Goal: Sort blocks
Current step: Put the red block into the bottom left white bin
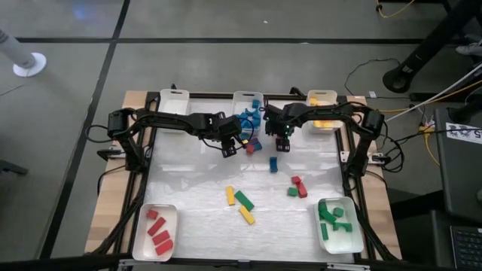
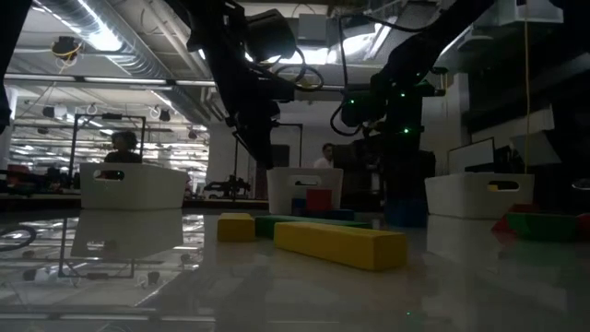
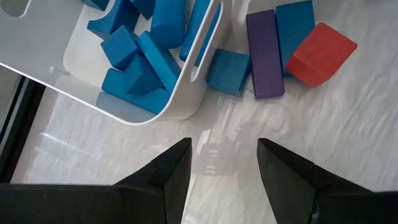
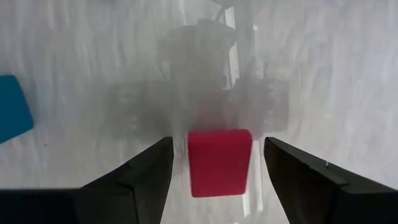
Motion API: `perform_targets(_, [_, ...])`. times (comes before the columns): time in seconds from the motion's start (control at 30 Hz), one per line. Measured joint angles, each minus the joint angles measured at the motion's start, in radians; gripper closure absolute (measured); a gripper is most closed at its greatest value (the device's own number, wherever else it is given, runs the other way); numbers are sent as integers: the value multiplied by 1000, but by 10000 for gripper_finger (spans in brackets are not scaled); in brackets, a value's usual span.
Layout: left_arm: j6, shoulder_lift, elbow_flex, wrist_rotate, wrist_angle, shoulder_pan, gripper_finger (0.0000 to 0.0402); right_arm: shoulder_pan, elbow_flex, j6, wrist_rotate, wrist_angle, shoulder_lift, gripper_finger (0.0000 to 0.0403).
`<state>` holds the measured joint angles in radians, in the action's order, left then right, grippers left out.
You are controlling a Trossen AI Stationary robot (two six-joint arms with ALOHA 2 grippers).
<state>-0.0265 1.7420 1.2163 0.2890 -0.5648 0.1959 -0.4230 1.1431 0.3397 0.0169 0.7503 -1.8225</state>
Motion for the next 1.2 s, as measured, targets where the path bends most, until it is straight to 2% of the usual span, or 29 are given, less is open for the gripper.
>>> perform_targets(0.53, [0, 0, 0, 0, 0, 0, 231, 4, -45, 1, -6, -17, 3, 152])
perform_targets(0.67, [-2, 0, 0, 0, -2, 0, 231, 4, -48, 1, -4, -26, 3, 180])
perform_targets(0.9, [-52, 0, 0, 0, -33, -26, 231, 4, -50, 3, 8, -56, 3, 271])
perform_targets(1.2, [-139, -22, 0, -1, -159, -60, 231, 4, -49, -29, 47, -61, 1, 269])
